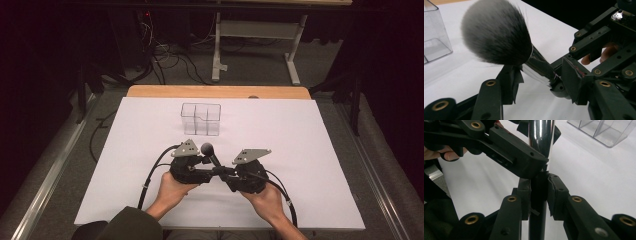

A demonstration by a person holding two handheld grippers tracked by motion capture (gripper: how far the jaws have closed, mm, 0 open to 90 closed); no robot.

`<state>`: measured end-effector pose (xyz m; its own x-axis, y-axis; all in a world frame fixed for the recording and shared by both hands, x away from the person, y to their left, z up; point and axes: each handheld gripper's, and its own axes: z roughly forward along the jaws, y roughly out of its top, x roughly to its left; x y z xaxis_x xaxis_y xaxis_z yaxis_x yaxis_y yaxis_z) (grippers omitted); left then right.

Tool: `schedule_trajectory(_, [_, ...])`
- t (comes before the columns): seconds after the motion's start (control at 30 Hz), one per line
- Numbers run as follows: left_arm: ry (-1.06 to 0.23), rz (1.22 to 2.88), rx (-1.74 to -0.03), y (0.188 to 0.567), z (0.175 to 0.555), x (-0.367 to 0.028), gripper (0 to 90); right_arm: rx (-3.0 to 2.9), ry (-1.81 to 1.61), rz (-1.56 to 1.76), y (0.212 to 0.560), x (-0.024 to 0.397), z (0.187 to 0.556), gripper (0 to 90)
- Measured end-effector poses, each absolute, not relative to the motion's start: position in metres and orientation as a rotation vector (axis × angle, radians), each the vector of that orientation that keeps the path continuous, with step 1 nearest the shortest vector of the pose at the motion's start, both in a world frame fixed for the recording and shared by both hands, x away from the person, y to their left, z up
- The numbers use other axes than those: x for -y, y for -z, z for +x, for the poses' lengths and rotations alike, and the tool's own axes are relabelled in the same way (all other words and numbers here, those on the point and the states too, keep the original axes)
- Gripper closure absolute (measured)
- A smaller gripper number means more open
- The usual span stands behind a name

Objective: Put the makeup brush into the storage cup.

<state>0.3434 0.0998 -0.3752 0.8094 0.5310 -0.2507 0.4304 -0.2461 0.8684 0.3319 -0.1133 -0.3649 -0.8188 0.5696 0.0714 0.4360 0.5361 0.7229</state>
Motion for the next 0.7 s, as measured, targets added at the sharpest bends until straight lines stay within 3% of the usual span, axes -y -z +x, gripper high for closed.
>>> schedule_trajectory(0.7, [-0.032,1.856,-0.716,0.3747,0.3451,-0.1027,64.0,-2.611,-1.160,0.820,0.3679,0.1099,0.3297,76.4])
